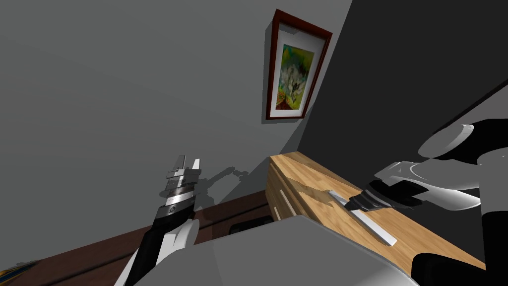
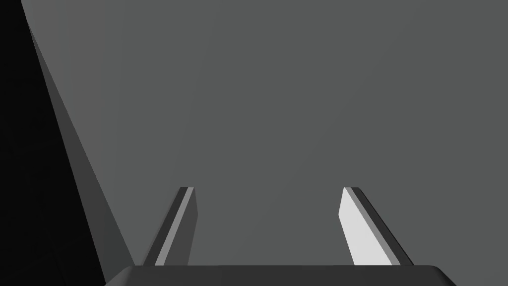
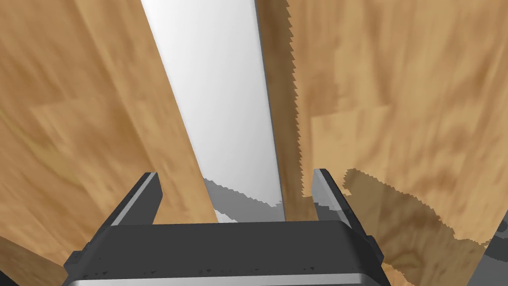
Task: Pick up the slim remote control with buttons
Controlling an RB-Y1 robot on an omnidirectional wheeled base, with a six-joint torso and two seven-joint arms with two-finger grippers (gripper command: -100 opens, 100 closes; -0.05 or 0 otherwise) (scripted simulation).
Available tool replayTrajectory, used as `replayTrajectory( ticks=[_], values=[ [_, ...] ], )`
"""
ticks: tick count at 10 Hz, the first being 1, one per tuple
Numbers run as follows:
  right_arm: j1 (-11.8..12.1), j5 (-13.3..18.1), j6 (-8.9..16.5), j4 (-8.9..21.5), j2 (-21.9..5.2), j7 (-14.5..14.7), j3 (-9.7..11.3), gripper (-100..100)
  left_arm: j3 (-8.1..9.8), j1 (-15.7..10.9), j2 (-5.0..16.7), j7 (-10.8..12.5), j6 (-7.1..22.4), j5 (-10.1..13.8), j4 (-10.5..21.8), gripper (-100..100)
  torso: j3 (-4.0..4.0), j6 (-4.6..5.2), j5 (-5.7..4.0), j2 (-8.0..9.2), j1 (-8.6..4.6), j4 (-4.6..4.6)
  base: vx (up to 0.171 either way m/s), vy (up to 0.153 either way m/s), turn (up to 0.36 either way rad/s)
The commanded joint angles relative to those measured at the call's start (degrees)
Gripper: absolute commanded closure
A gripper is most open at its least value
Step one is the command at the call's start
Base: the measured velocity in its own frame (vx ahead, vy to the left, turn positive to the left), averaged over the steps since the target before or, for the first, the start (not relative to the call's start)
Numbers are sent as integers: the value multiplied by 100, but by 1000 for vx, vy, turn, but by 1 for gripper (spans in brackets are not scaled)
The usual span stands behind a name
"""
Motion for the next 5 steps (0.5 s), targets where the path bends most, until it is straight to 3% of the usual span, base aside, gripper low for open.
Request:
replayTrajectory(
  ticks=[1, 2, 3, 4, 5],
  values=[
    [-105, -6, -4, -95, -81, 23, 209, -100, 0, 0, 0, 0, 0, 0, 0, 0, 0, 0, 0, 0, 0, 0, 11, -7, 19],
    [1, -9, -19, -30, -58, 17, 74, -100, 0, 0, 0, 0, 0, 0, 0, 0, 1, 1, 1, 2, 1, 1, 0, 0, 0],
    [-7, -9, -21, -36, -63, 19, 89, 0, 0, 0, 0, 0, 0, 0, 0, 0, 3, 1, 1, 5, 3, 2, 0, 0, 0],
    [111, -52, 167, -179, -50, 57, -44, -100, 0, 0, 0, 0, 0, 0, 0, 0, 4, 1, 2, 6, 4, 2, -5, -18, 28],
    [151, -66, 229, -227, -45, 70, -88, -100, 0, 0, 0, 0, 0, 0, 0, 0, 5, 1, 0, 8, -2, 2, -11, -29, 31]
  ],
)
